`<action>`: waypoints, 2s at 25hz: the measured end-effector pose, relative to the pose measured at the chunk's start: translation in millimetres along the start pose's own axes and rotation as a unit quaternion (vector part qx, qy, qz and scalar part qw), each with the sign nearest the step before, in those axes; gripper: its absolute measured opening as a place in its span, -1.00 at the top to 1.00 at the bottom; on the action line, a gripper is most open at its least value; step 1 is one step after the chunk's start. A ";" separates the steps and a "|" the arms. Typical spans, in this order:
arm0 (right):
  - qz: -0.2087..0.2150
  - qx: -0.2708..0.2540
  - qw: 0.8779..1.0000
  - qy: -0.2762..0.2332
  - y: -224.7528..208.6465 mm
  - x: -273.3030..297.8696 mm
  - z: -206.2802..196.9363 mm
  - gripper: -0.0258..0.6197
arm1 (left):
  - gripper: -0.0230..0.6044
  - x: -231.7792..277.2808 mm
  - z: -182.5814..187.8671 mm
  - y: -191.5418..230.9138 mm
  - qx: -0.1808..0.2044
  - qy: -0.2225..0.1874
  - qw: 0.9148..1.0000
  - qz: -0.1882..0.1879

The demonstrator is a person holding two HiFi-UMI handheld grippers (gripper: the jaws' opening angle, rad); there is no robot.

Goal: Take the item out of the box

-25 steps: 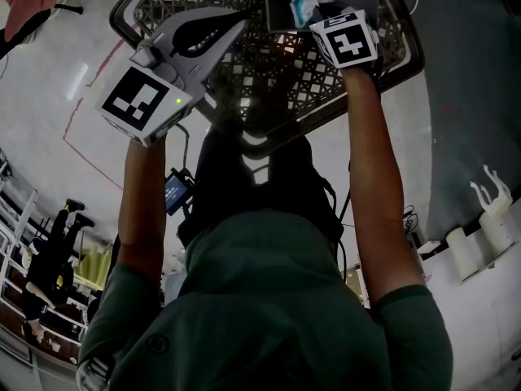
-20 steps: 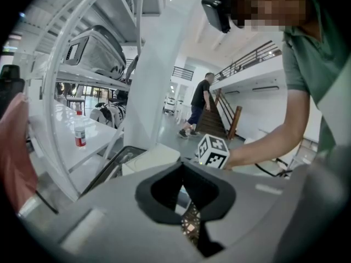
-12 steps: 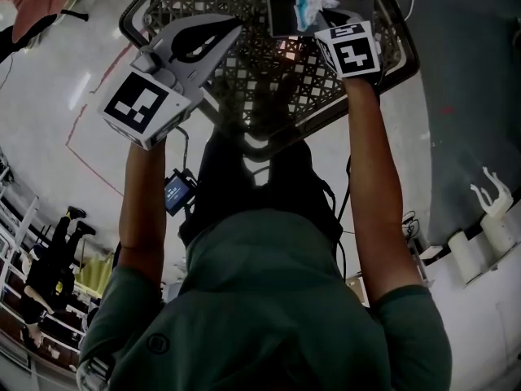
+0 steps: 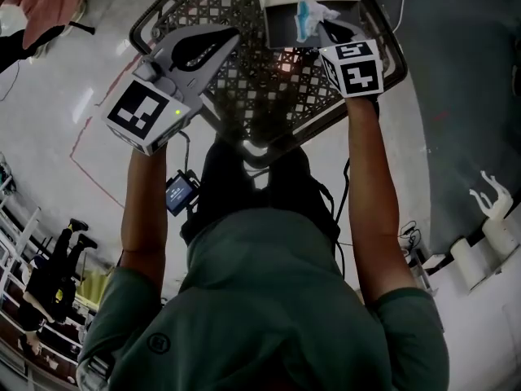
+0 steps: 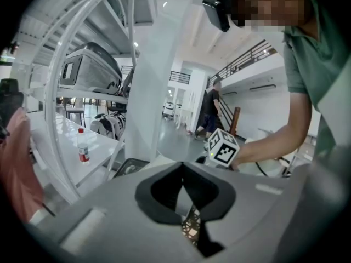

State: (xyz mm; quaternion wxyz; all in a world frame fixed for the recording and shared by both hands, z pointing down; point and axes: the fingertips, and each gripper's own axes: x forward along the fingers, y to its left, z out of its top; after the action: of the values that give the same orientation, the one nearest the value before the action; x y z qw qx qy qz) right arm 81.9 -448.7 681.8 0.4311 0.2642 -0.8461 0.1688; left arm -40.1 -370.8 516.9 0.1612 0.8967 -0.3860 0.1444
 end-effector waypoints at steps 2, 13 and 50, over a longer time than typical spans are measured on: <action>-0.001 0.003 1.000 -0.017 2.0 -18.1 10.8 0.90 | 0.92 -6.7 10.9 -3.6 0.004 -0.003 1.000 0.002; -0.008 0.007 0.993 -0.115 24.1 -108.8 72.0 0.90 | 0.92 -43.9 51.7 -17.9 0.037 -0.013 0.999 0.006; -0.032 -0.045 0.931 -0.361 74.8 -408.0 161.5 0.90 | 0.92 -127.3 161.3 -95.0 0.103 -0.080 0.991 0.039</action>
State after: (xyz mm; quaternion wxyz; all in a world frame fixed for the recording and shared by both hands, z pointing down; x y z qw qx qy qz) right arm 133.6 -348.5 251.2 0.1135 0.3147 -0.9423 0.0100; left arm -32.4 -291.5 305.0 0.0310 0.9013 -0.4158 0.1174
